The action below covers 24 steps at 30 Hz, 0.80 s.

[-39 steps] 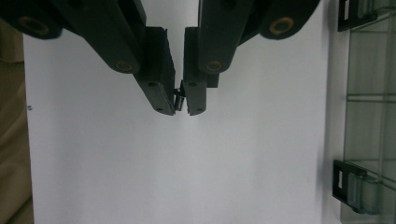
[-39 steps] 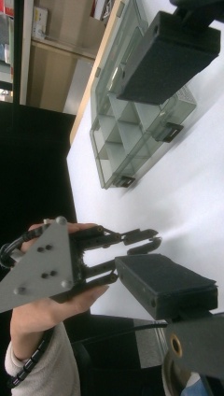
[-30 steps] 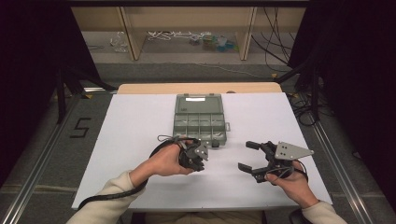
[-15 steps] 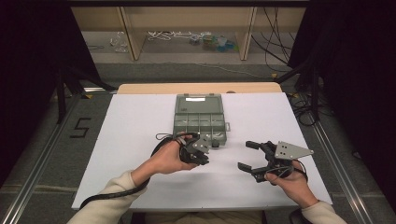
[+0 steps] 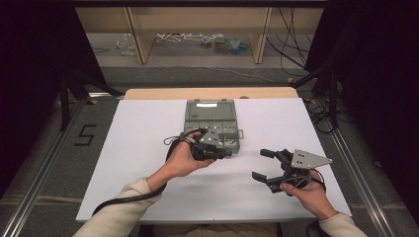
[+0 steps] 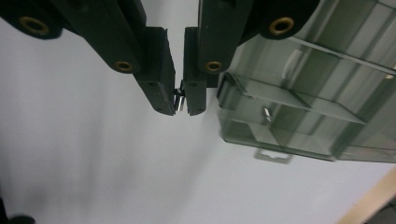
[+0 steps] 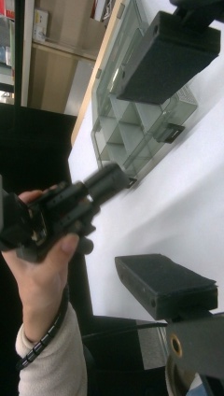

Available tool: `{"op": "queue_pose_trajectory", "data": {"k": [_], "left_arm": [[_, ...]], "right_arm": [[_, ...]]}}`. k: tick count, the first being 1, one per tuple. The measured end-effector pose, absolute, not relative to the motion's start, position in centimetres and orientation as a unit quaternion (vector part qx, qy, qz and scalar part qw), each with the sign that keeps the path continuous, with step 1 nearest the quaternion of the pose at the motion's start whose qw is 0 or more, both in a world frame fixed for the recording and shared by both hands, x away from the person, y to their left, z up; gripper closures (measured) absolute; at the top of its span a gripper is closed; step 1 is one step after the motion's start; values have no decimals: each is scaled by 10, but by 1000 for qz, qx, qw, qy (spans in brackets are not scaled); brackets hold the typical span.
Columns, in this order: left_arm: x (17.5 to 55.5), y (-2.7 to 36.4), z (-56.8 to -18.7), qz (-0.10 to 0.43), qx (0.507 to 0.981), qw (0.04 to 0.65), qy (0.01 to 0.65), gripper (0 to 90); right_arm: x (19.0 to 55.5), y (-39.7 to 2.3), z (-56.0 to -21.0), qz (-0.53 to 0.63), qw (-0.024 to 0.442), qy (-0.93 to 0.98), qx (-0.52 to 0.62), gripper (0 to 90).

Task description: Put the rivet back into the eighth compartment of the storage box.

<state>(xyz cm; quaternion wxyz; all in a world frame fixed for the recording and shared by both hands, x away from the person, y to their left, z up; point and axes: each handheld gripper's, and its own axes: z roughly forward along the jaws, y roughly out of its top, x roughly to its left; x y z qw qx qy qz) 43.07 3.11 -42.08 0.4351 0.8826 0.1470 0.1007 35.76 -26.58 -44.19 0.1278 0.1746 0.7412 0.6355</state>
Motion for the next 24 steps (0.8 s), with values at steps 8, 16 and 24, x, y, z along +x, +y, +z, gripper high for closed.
{"op": "queue_pose_trajectory", "data": {"k": [8,16,24], "left_arm": [[448,19,-420,115,840,489,205,826],[466,2,-421,119,831,497,220,826],[480,-2,-423,133,826,496,234,825]], "right_arm": [[358,-266,-442,633,131,742,176,176],[358,-267,-442,638,129,739,176,176],[358,-266,-443,637,130,740,173,176]]}}
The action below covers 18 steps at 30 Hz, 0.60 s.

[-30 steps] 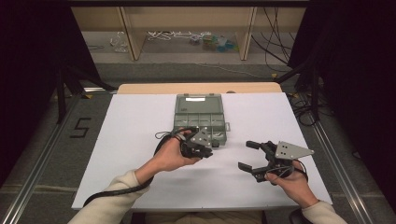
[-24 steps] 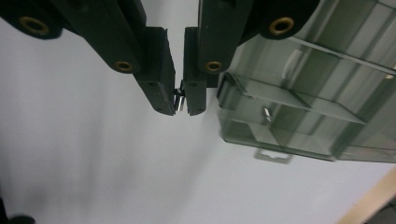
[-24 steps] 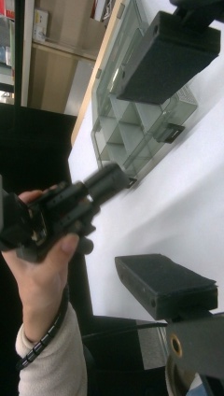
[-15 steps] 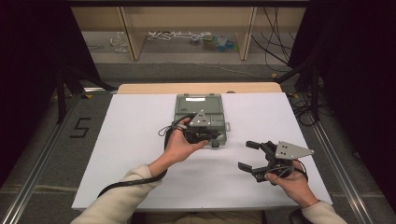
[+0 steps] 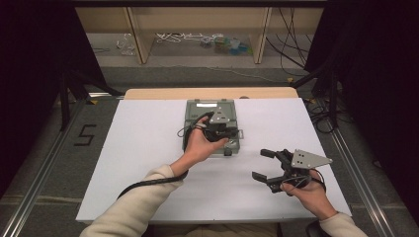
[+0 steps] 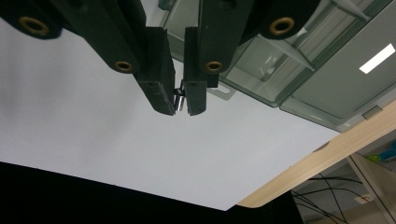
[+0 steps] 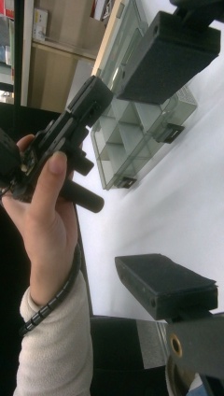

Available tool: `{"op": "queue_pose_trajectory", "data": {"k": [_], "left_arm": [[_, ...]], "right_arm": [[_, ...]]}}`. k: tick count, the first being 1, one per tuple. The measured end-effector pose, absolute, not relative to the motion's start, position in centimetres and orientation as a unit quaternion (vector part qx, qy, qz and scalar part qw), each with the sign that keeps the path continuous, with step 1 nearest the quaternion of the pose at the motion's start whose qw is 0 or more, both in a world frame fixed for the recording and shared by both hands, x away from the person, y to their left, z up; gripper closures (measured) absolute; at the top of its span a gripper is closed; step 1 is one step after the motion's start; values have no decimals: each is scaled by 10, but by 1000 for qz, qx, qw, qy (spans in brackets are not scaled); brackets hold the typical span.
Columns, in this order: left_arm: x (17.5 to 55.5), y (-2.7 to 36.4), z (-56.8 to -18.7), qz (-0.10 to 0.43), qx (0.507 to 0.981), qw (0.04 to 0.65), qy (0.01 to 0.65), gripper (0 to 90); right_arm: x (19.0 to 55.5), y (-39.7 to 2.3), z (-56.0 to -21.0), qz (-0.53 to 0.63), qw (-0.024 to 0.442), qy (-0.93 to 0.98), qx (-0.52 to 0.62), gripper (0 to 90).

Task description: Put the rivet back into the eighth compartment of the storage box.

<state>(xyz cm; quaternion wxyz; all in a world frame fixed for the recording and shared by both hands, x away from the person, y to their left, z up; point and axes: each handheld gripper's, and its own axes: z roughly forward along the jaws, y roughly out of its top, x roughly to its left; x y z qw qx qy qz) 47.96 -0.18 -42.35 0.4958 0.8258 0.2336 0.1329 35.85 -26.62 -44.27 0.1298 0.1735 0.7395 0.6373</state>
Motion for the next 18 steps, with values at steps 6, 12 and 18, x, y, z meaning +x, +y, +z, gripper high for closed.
{"op": "queue_pose_trajectory", "data": {"k": [6,12,18], "left_arm": [[488,-2,-430,133,828,489,240,825],[491,-2,-434,136,829,484,243,789],[484,2,-429,146,826,491,235,503]], "right_arm": [[357,-267,-442,634,132,741,179,176],[356,-266,-442,634,116,742,186,175],[358,-267,-442,637,130,740,176,176]]}}
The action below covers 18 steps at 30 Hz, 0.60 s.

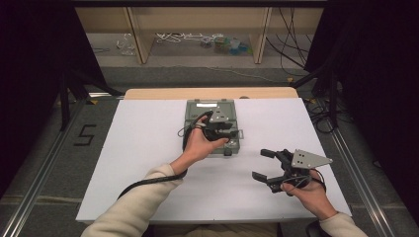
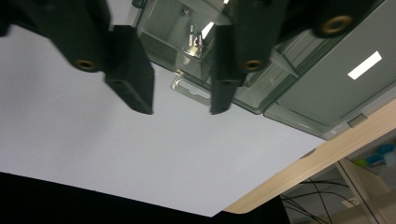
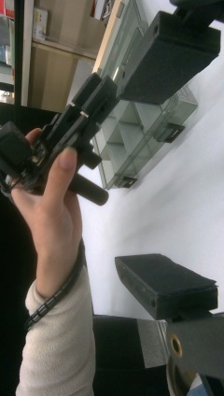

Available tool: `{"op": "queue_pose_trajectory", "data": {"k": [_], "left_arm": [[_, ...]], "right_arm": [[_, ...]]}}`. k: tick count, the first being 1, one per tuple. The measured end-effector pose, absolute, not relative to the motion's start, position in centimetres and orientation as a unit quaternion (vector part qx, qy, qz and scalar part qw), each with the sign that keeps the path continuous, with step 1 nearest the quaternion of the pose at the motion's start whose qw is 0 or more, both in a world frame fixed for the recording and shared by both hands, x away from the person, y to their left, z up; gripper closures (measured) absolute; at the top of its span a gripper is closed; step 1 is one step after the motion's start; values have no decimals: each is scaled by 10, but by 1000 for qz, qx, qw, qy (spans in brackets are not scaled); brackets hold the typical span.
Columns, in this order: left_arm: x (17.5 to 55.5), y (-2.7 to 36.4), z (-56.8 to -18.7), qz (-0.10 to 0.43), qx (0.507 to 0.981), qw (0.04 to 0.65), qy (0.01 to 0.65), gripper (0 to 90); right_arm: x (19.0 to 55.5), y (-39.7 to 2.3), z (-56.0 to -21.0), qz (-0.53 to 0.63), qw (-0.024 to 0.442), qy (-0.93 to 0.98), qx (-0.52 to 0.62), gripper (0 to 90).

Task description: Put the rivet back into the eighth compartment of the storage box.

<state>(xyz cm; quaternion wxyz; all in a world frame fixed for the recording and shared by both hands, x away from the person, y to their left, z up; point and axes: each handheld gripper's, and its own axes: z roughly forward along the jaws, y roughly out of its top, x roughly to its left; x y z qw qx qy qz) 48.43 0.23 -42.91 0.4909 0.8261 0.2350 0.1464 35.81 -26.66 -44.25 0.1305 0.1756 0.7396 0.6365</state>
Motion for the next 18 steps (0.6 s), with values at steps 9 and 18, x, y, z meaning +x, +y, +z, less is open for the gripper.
{"op": "queue_pose_trajectory", "data": {"k": [9,18], "left_arm": [[451,44,-414,137,807,523,236,183],[412,113,-415,151,783,546,256,118]], "right_arm": [[358,-269,-441,630,129,745,177,176],[356,-268,-441,632,116,743,185,176]]}}
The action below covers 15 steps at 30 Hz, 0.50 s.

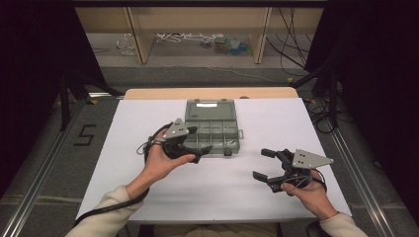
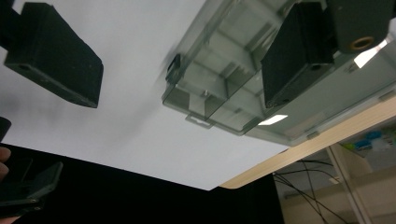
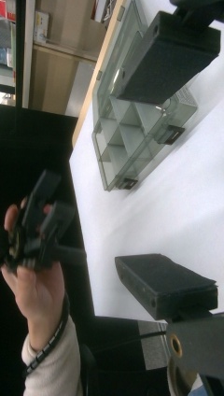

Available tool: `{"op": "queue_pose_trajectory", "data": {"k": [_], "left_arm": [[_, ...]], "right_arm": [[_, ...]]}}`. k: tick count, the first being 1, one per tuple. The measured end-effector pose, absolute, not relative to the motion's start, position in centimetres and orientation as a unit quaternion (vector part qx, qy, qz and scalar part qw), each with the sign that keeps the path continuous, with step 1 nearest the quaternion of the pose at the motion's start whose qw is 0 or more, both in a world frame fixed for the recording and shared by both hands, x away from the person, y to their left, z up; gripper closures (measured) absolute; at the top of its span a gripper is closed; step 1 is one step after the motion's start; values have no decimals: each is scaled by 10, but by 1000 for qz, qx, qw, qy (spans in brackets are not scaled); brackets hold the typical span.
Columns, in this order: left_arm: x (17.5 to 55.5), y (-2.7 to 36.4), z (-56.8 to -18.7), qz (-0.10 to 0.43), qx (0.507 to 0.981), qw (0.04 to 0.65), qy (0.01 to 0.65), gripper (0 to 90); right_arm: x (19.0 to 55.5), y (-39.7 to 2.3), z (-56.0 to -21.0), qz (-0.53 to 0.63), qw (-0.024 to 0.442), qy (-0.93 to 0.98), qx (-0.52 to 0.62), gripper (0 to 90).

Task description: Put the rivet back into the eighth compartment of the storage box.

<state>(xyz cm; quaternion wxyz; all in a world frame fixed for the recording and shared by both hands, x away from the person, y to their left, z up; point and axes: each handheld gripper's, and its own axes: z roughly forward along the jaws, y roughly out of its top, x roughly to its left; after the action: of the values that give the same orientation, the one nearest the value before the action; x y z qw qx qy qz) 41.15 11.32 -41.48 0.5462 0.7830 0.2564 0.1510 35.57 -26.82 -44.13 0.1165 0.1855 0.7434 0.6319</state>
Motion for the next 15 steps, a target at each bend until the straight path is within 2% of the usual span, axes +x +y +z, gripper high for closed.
{"op": "queue_pose_trajectory", "data": {"k": [4,7,8,13,15], "left_arm": [[398,135,-420,153,769,556,275,108],[388,146,-420,158,755,568,287,104],[385,150,-419,163,753,571,285,104],[371,164,-421,173,741,578,294,101],[366,169,-423,175,741,576,296,99]], "right_arm": [[358,-269,-441,634,128,742,175,176],[355,-269,-440,626,121,748,186,176],[357,-269,-441,633,135,741,178,175],[355,-269,-440,625,119,749,186,176],[357,-269,-440,631,133,744,176,176]]}}
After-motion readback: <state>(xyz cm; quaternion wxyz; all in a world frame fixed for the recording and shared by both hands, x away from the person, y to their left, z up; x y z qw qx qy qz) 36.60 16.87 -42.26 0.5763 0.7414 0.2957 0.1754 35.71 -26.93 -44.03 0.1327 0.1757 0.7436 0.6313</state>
